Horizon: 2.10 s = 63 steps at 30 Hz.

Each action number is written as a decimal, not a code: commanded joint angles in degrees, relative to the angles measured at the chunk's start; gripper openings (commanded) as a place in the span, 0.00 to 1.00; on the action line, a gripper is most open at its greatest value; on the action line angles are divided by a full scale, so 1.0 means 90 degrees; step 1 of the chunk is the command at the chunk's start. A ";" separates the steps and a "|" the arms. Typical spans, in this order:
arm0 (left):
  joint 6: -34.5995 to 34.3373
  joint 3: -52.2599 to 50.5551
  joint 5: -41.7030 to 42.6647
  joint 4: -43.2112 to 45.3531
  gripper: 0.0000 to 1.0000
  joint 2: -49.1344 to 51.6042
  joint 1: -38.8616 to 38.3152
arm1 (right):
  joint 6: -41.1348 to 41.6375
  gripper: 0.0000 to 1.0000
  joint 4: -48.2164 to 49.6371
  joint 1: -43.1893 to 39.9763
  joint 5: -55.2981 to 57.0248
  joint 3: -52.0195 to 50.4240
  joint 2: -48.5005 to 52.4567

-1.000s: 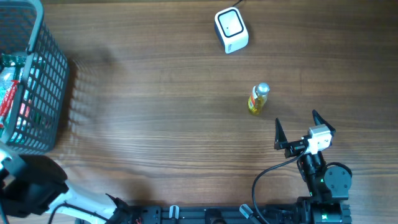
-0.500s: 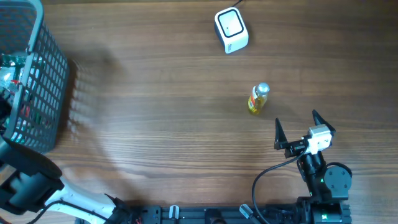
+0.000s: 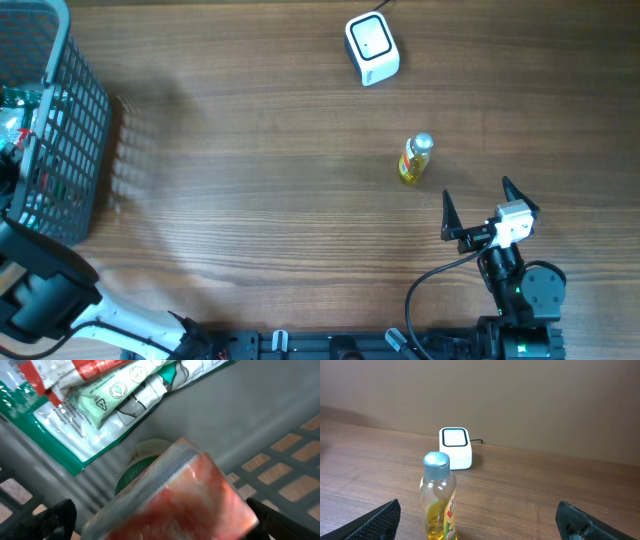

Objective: Scan the item barcode
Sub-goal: 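Grasp the orange Kleenex tissue pack in the basket with the left gripper, then carry the tissue pack toward the scanner area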

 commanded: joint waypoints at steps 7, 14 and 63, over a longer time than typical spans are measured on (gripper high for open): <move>0.0100 -0.0333 0.0090 0.0389 0.84 0.0306 0.0024 | -0.0005 1.00 0.0015 -0.0044 0.0051 -0.0005 -0.0005; 0.0080 -0.0333 0.0342 0.0335 0.66 0.0306 0.0024 | -0.0007 1.00 0.0017 -0.0044 0.0051 -0.0005 -0.0005; -0.1826 -0.0058 -0.0095 -0.0335 0.41 -0.1984 -0.7837 | -0.0007 1.00 0.0015 -0.0044 0.0051 -0.0005 -0.0005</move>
